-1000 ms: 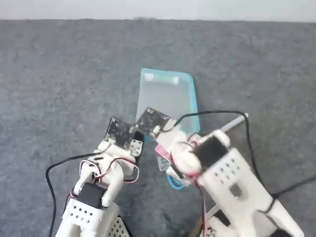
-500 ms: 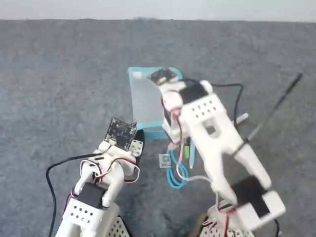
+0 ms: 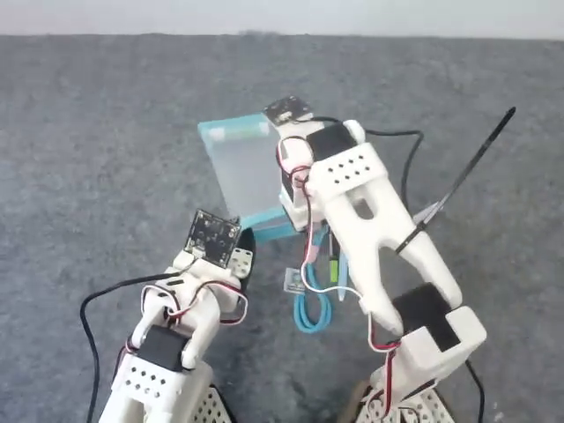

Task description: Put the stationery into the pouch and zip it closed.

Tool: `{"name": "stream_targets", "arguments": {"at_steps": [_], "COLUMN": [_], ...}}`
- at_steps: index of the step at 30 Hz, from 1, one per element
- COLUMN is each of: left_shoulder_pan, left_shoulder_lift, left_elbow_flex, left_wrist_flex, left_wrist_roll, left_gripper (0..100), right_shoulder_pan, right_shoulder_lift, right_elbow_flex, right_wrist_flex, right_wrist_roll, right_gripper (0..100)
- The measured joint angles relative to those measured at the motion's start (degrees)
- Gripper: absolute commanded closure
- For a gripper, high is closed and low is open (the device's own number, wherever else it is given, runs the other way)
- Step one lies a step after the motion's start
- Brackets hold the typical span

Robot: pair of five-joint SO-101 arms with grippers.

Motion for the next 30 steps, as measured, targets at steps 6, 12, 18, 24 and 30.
{"name": "stream_targets", "arguments": {"at_steps": [6,12,18,24,30], "left_shoulder_pan": [0.09,-2.2,-2.81,-3.6,-6.77], "left_shoulder_lift": [0.0,0.0,0.0,0.0,0.0], "left_elbow_flex": [0.0,0.0,0.0,0.0,0.0], "left_wrist_flex": [0.0,0.0,0.0,0.0,0.0], "left_wrist_roll": [0.0,-0.09,-0.44,-0.53,-0.53], "left_gripper": [99,99,99,99,99], "right_shoulder_pan": [-0.97,-1.05,0.97,9.05,19.78], "right_shoulder_lift": [0.0,-2.29,-13.27,-18.9,-17.41], "right_elbow_flex": [-0.44,-0.7,-1.23,0.35,13.89], "right_wrist_flex": [0.0,0.53,4.4,6.59,-1.32], "right_wrist_roll": [-0.18,-0.18,0.79,1.76,-4.92], "right_gripper": [81.4,81.4,81.4,81.5,81.5]}}
